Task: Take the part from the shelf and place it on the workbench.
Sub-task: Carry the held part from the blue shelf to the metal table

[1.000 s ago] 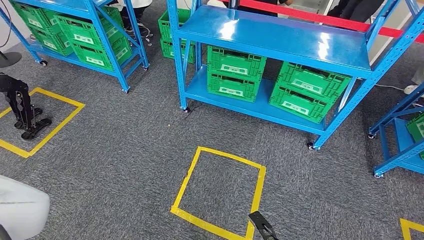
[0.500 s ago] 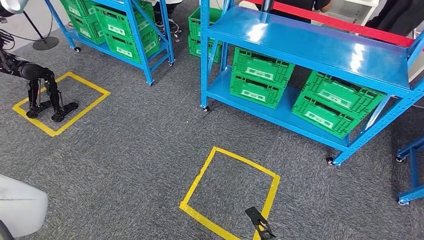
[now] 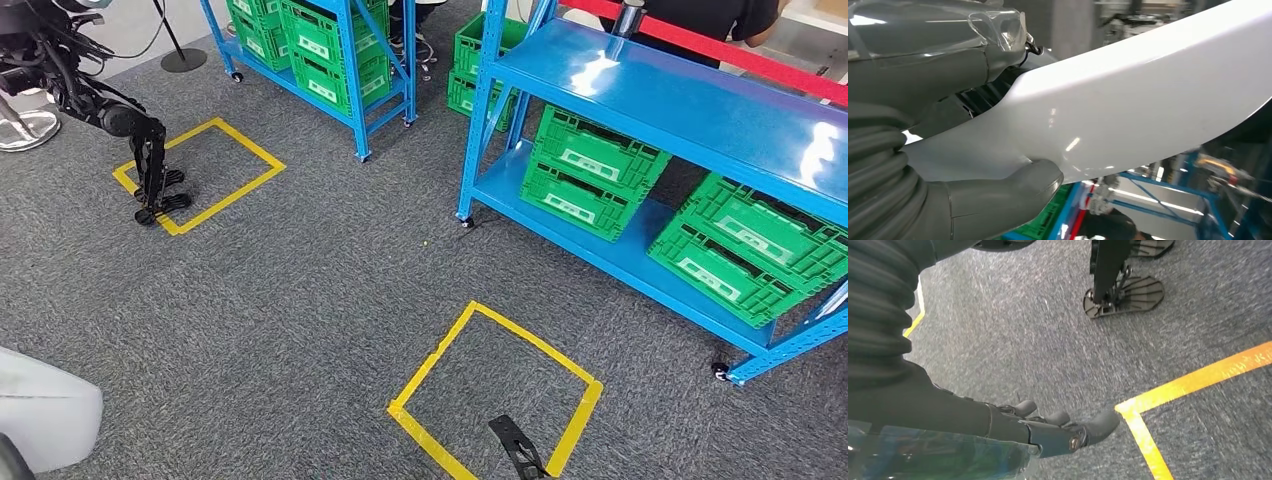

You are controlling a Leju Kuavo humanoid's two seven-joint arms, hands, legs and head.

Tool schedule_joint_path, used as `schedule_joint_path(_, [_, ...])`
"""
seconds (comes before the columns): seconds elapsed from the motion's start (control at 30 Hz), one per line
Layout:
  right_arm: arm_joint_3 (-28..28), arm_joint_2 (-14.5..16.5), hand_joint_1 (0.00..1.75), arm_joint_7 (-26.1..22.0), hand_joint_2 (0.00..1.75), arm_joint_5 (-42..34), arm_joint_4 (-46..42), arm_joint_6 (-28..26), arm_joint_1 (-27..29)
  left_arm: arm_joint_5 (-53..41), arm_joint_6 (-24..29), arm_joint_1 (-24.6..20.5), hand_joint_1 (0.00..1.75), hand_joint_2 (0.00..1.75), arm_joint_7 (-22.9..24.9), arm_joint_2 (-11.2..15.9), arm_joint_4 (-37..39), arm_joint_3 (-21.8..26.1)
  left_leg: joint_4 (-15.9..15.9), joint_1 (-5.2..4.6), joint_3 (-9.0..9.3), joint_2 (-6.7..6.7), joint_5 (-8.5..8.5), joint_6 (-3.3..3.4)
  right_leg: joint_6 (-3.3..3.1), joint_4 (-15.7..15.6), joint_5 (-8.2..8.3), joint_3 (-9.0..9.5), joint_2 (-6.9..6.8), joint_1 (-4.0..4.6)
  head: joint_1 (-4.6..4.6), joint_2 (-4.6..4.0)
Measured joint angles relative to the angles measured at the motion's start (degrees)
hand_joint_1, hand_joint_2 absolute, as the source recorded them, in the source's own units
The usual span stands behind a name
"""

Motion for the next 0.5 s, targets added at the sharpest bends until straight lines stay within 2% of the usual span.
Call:
schedule_joint_path(0.03, [0.0,0.0,0.0,0.0,1.75,0.2,0.0,-0.3,-0.5,1.5,0.0,-0.1,1.75,1.75,0.8,-0.2,0.3,0.3,0.1,0.11,-0.18,0.04,-0.07,-0.28,-0.39,0.0,0.09,0.06,-0.47,0.0,0.0,0.0])
schedule_joint_path(0.07, [0.0,-0.1,0.0,-0.1,1.75,0.4,0.0,-0.6,-0.9,2.9,0.0,-0.2,1.75,1.75,1.2,-0.3,0.5,0.5,0.7,0.1,-0.52,0.97,-0.48,-0.55,-0.77,-0.1,0.17,0.11,-0.95,-0.04,-0.04,0.0])
schedule_joint_path(0.1, [-0.1,-0.2,0.0,-0.3,1.75,0.5,0.0,-0.8,-1.4,3.9,0.0,-0.4,1.75,1.75,1.2,-0.3,0.6,0.7,2.4,0.08,-1.34,2.5,-1.51,-0.79,-1.21,-0.2,0.21,0.18,-1.51,-0.06,-0.09,0.0])
schedule_joint_path(0.17, [-0.3,-0.7,0.0,-1.4,1.75,0.7,0.0,-1.3,-1.7,4.6,0.0,-0.5,1.75,1.75,0.5,-0.3,0.5,0.6,9.4,0.04,-4.72,5.99,-5.09,-1.14,-1.91,-0.2,0.04,0.33,-2.82,0.23,-0.17,0.0])
schedule_joint_path(0.2, [-0.4,-1.0,0.0,-2.0,1.75,0.6,0.0,-1.6,-1.6,4.7,0.0,-0.4,1.75,1.75,0.3,-0.3,0.3,0.5,13.7,0.09,-6.9,6.83,-6.87,-1.24,-2.17,-0.2,-0.07,0.38,-3.59,0.46,-0.18,0.0])
schedule_joint_path(0.23, [-0.6,-1.2,0.0,-2.5,1.75,0.5,0.0,-1.7,-1.4,4.8,0.0,-0.1,1.75,1.75,0.3,-0.1,0.1,0.3,17.0,0.12,-8.6,7.18,-7.88,-1.25,-2.3,-0.2,-0.18,0.42,-4.39,0.68,-0.18,0.0])
schedule_joint_path(0.27, [-0.9,-1.4,0.0,-3.0,1.75,0.3,0.0,-1.7,-1.2,4.8,0.0,0.2,1.75,1.75,0.4,0.0,-0.2,0.2,18.2,0.11,-9.29,7.34,-7.81,-1.16,-2.42,-0.2,-0.27,0.47,-5.14,0.89,-0.18,0.0])
schedule_joint_path(0.3, [-1.2,-1.5,0.0,-3.6,1.75,0.1,0.0,-1.9,-0.9,4.8,-0.1,0.6,1.75,1.75,0.7,0.3,-0.6,0.0,16.9,0.05,-8.68,7.48,-6.65,-0.92,-2.51,-0.2,-0.36,0.56,-5.84,1.08,-0.18,0.0])
schedule_joint_path(0.33, [-1.5,-1.6,0.0,-4.0,1.75,-0.3,0.0,-2.3,-0.6,4.7,-0.2,0.8,1.75,1.75,1.2,0.7,-1.1,-0.3,13.5,-0.12,-6.91,7.88,-4.81,-0.48,-2.57,-0.3,-0.47,0.69,-6.5,1.26,-0.18,0.0])
schedule_joint_path(0.4, [-2.2,-1.7,0.0,-4.9,1.75,-0.9,0.0,-3.1,0.1,4.6,-0.5,0.9,1.75,1.75,2.2,1.6,-2.1,-1.2,5.1,-1.01,-2.33,10.4,-1.64,0.79,-2.51,-0.4,-0.72,1.0,-7.7,1.66,-0.18,0.0])
schedule_joint_path(0.43, [-2.5,-1.7,0.0,-5.1,1.75,-1.1,-0.1,-3.4,0.5,4.6,-0.6,0.8,1.75,1.75,2.6,2.0,-2.5,-1.8,2.4,-1.46,-0.93,11.42,-0.92,1.29,-2.38,-0.5,-0.84,1.08,-8.29,1.86,-0.16,0.0])
schedule_joint_path(0.47, [-2.8,-1.7,0.0,-5.3,1.75,-1.2,-0.1,-3.5,0.8,4.6,-0.6,0.9,1.75,1.75,2.7,2.3,-2.8,-2.2,1.1,-1.8,-0.3,11.99,-0.75,1.58,-2.22,-0.5,-0.94,1.15,-8.9,2.01,-0.15,0.0])
schedule_joint_path(0.5, [-3.0,-1.8,0.0,-5.3,1.75,-1.3,-0.1,-3.6,1.1,4.6,-0.7,0.9,1.75,1.75,2.7,2.6,-3.0,-2.6,0.9,-1.9,-0.38,11.53,-0.75,1.67,-2.04,-0.6,-1.04,1.21,-9.55,2.16,-0.15,0.0])
